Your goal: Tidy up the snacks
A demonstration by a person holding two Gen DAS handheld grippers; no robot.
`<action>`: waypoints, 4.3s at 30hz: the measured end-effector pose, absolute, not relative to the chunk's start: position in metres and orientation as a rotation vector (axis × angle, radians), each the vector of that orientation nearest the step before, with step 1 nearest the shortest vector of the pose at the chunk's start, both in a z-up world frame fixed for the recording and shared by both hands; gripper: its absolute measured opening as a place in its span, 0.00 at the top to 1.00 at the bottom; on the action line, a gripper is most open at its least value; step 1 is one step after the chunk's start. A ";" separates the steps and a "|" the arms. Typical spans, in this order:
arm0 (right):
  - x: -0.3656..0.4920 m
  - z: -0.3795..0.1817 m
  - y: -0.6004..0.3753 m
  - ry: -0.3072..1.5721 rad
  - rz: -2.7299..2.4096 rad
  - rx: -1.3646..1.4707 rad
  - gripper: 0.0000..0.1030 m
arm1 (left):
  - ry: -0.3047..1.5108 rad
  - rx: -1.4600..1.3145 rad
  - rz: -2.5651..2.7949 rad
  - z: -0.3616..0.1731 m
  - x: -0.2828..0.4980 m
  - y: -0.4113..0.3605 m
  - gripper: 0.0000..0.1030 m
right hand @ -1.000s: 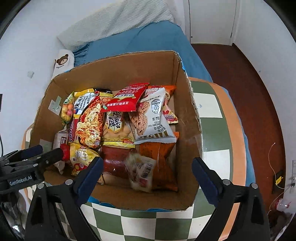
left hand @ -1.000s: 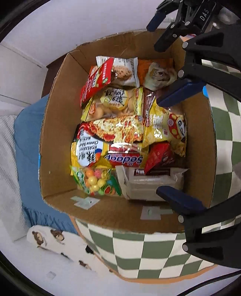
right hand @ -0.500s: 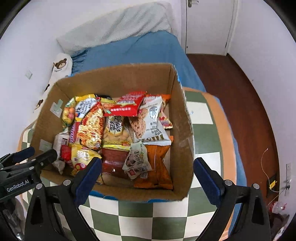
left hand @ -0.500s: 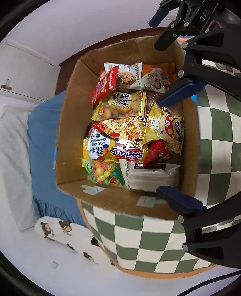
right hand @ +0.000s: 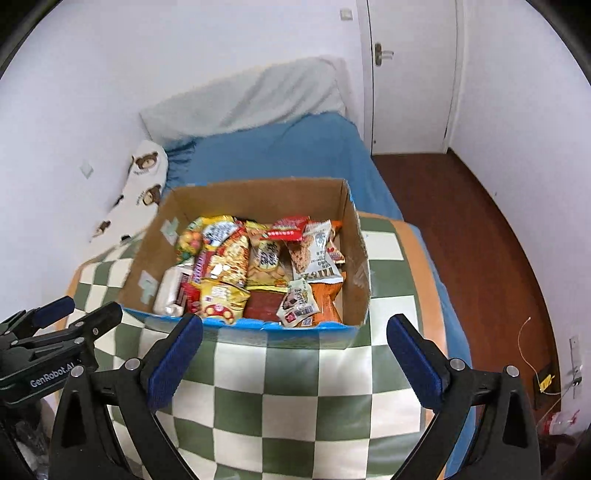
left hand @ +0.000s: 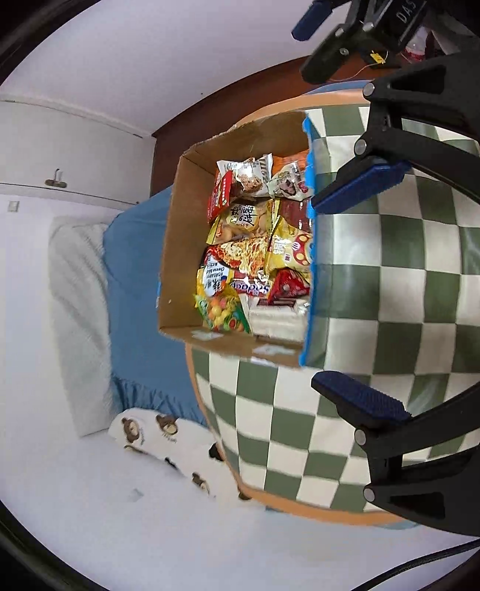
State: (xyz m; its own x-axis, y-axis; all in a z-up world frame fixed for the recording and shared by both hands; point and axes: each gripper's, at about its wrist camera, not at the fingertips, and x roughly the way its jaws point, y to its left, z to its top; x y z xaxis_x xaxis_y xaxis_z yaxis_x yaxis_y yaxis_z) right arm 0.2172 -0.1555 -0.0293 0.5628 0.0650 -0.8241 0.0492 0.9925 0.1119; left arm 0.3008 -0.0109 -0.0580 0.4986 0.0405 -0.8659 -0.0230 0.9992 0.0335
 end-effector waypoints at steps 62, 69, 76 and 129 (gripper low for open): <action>0.201 -0.030 -0.171 0.900 -0.143 0.093 0.00 | 0.939 0.081 0.075 -0.062 0.311 -0.036 0.01; 0.206 -0.037 -0.169 0.912 -0.147 0.084 0.00 | 0.959 0.079 0.080 -0.071 0.316 -0.034 0.01; 0.208 -0.038 -0.167 0.909 -0.151 0.075 0.00 | 0.957 0.083 0.073 -0.071 0.316 -0.035 0.01; 0.194 -0.029 -0.172 0.918 -0.144 0.100 0.00 | 0.930 0.114 0.048 -0.063 0.295 -0.037 0.01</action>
